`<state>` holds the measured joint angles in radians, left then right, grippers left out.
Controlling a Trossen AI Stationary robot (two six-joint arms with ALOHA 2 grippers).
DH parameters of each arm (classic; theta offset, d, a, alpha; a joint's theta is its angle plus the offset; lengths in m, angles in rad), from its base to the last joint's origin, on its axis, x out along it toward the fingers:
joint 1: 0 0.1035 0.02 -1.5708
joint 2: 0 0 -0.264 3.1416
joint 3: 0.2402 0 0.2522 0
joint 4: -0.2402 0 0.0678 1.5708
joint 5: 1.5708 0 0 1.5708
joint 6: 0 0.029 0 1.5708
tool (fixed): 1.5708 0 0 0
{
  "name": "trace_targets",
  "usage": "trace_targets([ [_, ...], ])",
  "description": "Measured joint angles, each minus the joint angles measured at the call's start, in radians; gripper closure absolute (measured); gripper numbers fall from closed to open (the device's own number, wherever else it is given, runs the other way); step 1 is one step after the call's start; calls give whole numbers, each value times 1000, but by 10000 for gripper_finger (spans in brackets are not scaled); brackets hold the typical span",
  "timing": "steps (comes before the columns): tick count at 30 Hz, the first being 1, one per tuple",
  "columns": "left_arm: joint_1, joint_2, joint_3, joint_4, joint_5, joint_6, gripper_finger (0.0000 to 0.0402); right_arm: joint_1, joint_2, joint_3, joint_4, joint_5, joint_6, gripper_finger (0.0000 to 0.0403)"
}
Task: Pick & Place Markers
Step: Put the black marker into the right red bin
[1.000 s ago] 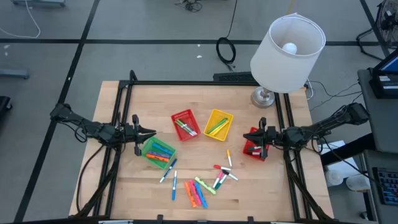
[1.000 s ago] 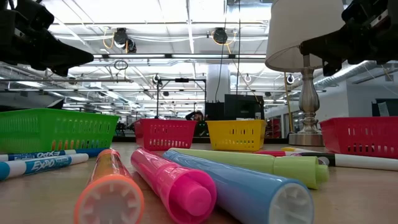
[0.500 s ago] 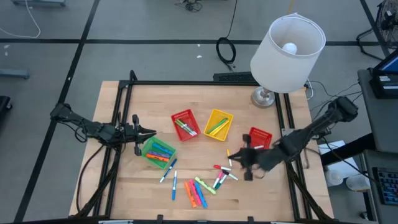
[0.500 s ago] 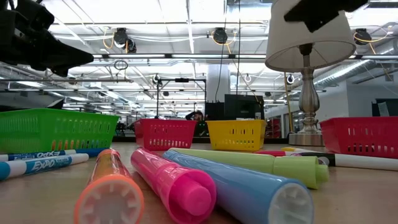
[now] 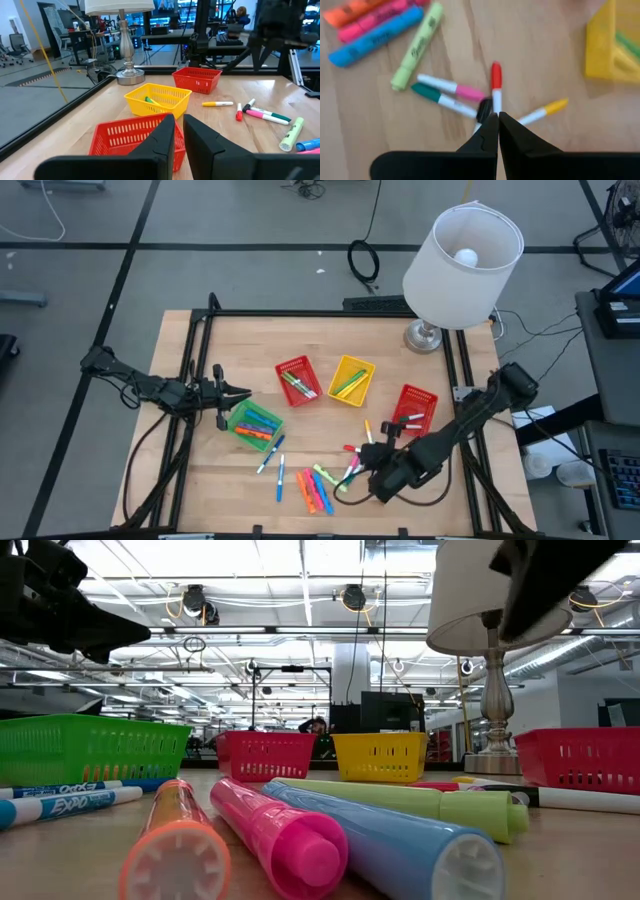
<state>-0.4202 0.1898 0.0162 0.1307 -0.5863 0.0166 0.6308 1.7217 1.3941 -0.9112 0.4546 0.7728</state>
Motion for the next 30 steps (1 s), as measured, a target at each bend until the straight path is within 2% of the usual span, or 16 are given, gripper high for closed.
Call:
trace_targets([
  [4,0,0,0,0,0,-5,353,-1,50,0,0,-26,58,398],
  [6,0,0,0,0,0,-18,353,-2,67,0,0,-73,76,386],
  [15,0,0,0,0,0,-22,353,-3,78,0,1,-139,180,262],
  [20,0,0,0,0,0,-22,353,-3,78,0,2,-143,191,215],
  [26,0,0,0,-4,1,-22,353,-3,78,-7,10,-144,204,200],
  [30,0,0,0,-6,1,-22,353,0,77,-71,94,-145,169,201],
])
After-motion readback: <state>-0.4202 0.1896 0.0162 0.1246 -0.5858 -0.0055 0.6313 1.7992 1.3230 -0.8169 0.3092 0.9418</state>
